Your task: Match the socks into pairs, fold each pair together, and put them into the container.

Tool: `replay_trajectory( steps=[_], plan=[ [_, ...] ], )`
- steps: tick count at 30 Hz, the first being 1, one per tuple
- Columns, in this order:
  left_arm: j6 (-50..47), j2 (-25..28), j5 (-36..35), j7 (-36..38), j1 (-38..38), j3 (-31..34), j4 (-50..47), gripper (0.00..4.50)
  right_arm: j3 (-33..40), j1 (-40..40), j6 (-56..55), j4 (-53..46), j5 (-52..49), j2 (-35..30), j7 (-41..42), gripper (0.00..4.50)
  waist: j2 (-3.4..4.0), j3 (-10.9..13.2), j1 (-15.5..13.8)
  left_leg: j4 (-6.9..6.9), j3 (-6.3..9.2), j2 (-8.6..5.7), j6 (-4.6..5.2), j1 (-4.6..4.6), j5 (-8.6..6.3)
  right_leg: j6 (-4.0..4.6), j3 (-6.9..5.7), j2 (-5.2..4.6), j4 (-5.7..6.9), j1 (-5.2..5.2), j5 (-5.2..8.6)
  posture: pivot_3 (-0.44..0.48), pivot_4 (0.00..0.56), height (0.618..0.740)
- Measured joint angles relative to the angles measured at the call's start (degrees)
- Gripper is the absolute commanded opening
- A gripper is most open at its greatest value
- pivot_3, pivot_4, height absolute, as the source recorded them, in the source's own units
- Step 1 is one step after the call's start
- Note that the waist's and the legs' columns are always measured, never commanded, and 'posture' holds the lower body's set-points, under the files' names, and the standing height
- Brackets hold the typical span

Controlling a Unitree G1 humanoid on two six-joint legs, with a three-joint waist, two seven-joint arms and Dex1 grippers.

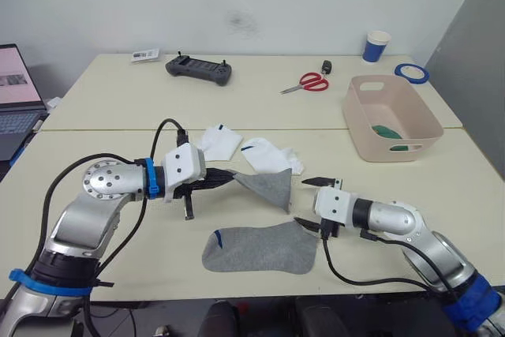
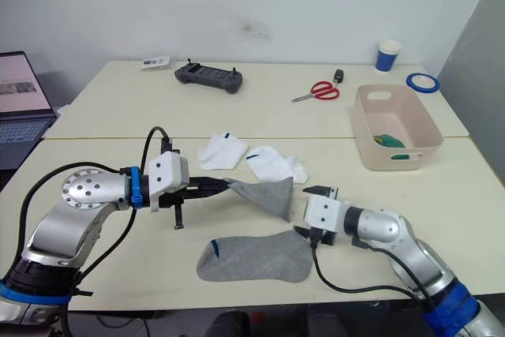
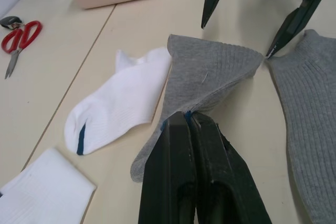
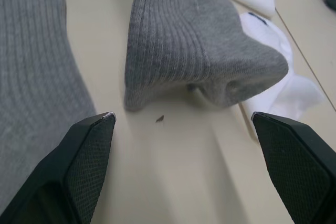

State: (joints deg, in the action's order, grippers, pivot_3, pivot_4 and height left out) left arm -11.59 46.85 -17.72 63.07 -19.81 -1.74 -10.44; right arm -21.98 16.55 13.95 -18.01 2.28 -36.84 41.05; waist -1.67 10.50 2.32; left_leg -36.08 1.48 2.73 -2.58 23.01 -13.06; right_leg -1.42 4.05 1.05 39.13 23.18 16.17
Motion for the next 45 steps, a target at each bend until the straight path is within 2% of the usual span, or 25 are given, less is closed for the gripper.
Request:
replay_trajectory(
  steps=[4,13,21,24,30,34,35,38,41,45],
  plan=[
    [-1.5,-0.2,-0.3,-0.1,0.2,0.0,-0.6,0.0,-0.1,0.2,6.2,-1.4,-0.3,3.5,0.1,4.46,0.0,0.0,-0.4,0.0,0.0,-0.01,0.0,0.02,0.0,0.01,0.0,-0.01,-0.01,0.0,0.0,0.0,0.15,0.74],
    [-7.7,-2.7,-4.2,-2.7,-0.3,0.5,-3.4,0.0,2.9,-6.1,17.6,-10.4,-3.2,3.6,-0.5,4.46,-0.02,0.0,-0.5,-0.03,0.01,-0.02,-0.01,-0.01,0.0,0.01,-0.01,-0.03,0.06,-0.02,-0.01,0.0,0.15,0.74],
    [-8.8,-2.7,-4.7,-2.7,-0.7,0.5,-3.5,0.0,3.0,-9.1,28.2,-10.6,-5.0,17.1,-9.9,4.46,-0.03,0.0,-0.2,-0.05,0.02,0.0,-0.02,-0.07,0.01,0.08,0.02,0.02,0.31,0.03,0.04,0.0,0.15,0.74],
    [-9.3,-2.7,-4.7,-2.7,-1.1,0.5,-3.6,0.0,3.0,-8.9,29.7,-10.6,-5.8,19.7,-11.7,3.85,-0.03,0.0,-0.3,-0.05,0.01,-0.03,-0.02,-0.07,0.01,0.08,0.02,0.0,0.3,0.03,0.04,0.0,0.15,0.74],
    [-9.5,-2.7,-4.7,-3.6,-1.1,0.5,-4.4,0.0,5.3,-8.3,30.4,-8.2,-6.3,21.4,-14.7,1.65,-0.03,0.0,-0.3,-0.05,0.01,-0.02,-0.02,-0.06,0.01,0.08,0.01,-0.01,0.29,0.03,0.04,0.0,0.15,0.74],
    [-9.8,-2.4,-4.8,-3.8,-1.1,1.4,-4.9,0.0,7.2,-6.6,28.3,-7.3,-6.3,18.2,-14.0,0.17,-0.03,0.0,-0.3,-0.05,-0.01,-0.04,-0.02,-0.07,0.01,0.07,0.02,-0.02,0.29,0.03,0.04,0.0,0.15,0.74],
    [-10.2,-2.1,-4.9,-3.8,-1.1,1.8,-4.9,0.0,7.7,-6.3,27.3,-7.1,-6.2,16.6,-13.5,0.04,-0.03,0.0,-0.3,-0.05,0.0,-0.04,-0.02,-0.07,0.01,0.07,0.01,-0.02,0.29,0.03,0.04,0.0,0.15,0.74],
    [-11.2,-0.3,-5.2,-2.8,-0.7,2.2,-5.1,0.0,7.3,-5.1,23.4,-6.0,-5.7,11.6,-10.2,0.04,-0.02,0.0,-0.3,-0.04,-0.01,-0.03,-0.02,-0.07,0.01,0.08,0.02,0.0,0.28,0.04,0.04,0.0,0.15,0.74],
    [-11.9,4.3,-5.4,1.1,1.4,2.2,-5.9,0.0,7.1,-1.2,18.8,-4.7,-6.1,3.4,-2.3,0.04,0.0,0.0,0.2,-0.01,-0.04,-0.03,-0.01,-0.08,0.01,0.08,0.04,-0.01,0.23,0.05,0.04,0.0,0.15,0.74],
    [-15.7,8.9,-9.5,6.6,5.5,2.3,-8.6,0.0,8.4,4.5,15.0,-4.6,-11.8,-7.0,12.8,0.04,0.0,0.0,0.5,0.0,0.04,0.01,0.0,-0.07,0.0,0.14,-0.05,0.01,0.23,0.03,0.09,0.0,0.15,0.74]
  ],
)
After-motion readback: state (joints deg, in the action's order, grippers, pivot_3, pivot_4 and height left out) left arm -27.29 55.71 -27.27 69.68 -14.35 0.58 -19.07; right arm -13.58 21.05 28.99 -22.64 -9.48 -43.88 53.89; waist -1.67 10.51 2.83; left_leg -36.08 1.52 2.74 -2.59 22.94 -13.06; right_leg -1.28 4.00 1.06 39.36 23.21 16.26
